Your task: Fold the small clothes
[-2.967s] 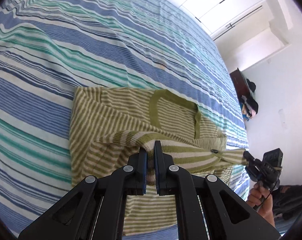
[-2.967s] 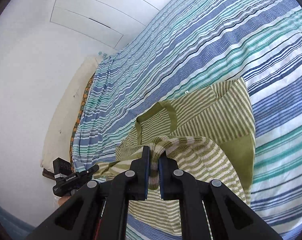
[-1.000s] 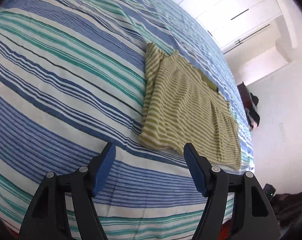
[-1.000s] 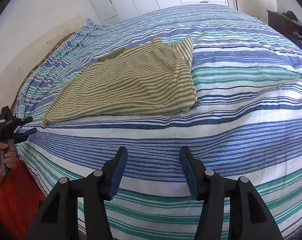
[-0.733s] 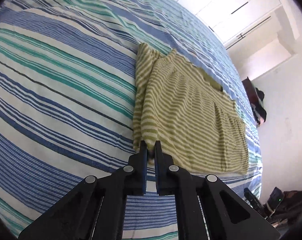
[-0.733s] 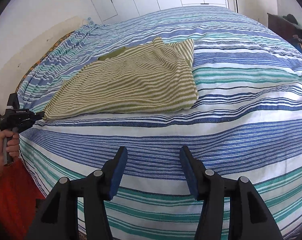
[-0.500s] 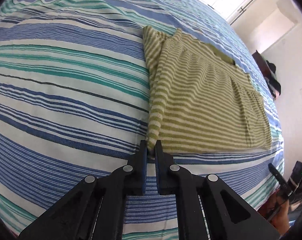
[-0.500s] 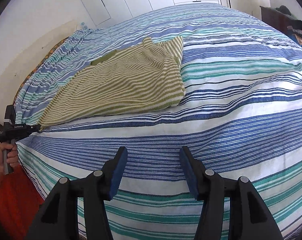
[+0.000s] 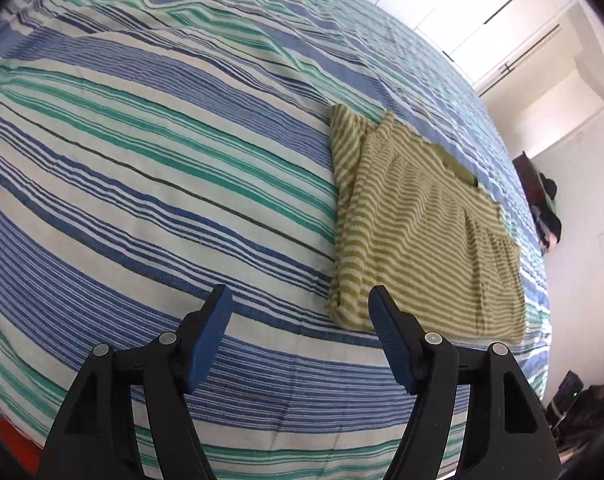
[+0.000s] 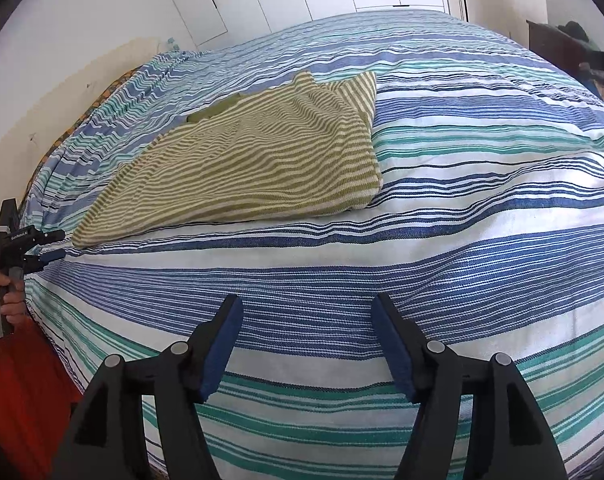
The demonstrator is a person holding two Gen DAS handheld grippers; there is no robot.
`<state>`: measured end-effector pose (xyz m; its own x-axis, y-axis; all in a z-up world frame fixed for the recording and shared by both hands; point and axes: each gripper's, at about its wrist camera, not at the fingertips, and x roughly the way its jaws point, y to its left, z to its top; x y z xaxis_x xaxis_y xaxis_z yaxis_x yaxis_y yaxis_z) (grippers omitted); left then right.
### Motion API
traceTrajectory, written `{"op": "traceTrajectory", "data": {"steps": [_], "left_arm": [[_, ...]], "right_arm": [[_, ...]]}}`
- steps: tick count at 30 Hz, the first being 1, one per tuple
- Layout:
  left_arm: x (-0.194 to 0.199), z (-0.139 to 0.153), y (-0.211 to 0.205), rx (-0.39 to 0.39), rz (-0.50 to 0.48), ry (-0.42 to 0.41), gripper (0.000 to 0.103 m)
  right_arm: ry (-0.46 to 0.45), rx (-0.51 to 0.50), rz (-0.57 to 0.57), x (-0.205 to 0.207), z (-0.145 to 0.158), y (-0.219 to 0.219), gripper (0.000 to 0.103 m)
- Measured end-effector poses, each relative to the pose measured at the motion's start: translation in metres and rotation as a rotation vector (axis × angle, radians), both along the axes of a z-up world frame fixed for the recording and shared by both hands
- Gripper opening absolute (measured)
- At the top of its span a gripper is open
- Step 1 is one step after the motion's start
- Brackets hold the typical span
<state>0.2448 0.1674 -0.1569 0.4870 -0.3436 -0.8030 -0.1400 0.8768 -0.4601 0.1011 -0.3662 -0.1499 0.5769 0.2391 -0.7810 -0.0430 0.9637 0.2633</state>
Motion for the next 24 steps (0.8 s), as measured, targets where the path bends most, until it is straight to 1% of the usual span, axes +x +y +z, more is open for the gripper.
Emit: {"op": "traceTrajectory", "data": {"steps": [3,5,8,10,11,13,15,17,18,19,20,21,24], "left_arm": [[0.021,0.01,0.015,-0.085,0.032,-0.029,0.073],[0.038,0.013,0.013,-0.124,0.022,-0.035,0.075],[0.066,0.011,-0.004,-0.137,-0.021,-0.025,0.075],[0.083,0.002,-0.019,-0.153,-0.056,-0.004,0.079],[0.089,-0.006,-0.023,-0.159,-0.063,0.017,0.079],[0.1,-0.024,-0.03,-0.159,-0.058,0.064,0.078],[0.108,-0.037,-0.038,-0.147,-0.056,0.086,0.076],[0.111,-0.041,-0.043,-0.139,-0.062,0.062,0.051],[0.113,-0.043,-0.045,-0.154,-0.077,0.068,0.008],[0.114,-0.044,-0.047,-0.151,-0.08,0.081,0.007],[0.114,-0.041,-0.049,-0.12,-0.072,0.072,0.007],[0.113,-0.037,-0.05,-0.105,-0.067,0.067,0.007],[0.11,-0.021,-0.054,-0.099,-0.024,0.071,0.006]], "right_arm": [[0.005,-0.003,0.001,0.002,-0.001,0.001,0.068],[0.007,-0.002,0.001,0.003,-0.003,0.002,0.069],[0.009,-0.001,0.005,0.004,-0.004,0.003,0.071],[0.011,-0.002,0.008,0.005,-0.006,0.003,0.071],[0.012,0.0,0.008,0.006,-0.006,0.003,0.071],[0.013,0.003,0.009,0.007,-0.008,0.003,0.072],[0.014,0.005,0.011,0.008,-0.009,0.003,0.073],[0.013,0.004,0.015,0.009,-0.009,0.004,0.074],[0.013,0.002,0.017,0.01,-0.009,0.004,0.074],[0.012,-0.001,0.02,0.01,-0.01,0.005,0.075],[0.011,-0.003,0.022,0.01,-0.009,0.006,0.075],[0.01,-0.005,0.024,0.01,-0.009,0.006,0.076],[0.006,0.006,0.021,0.011,-0.009,0.005,0.076]]}}
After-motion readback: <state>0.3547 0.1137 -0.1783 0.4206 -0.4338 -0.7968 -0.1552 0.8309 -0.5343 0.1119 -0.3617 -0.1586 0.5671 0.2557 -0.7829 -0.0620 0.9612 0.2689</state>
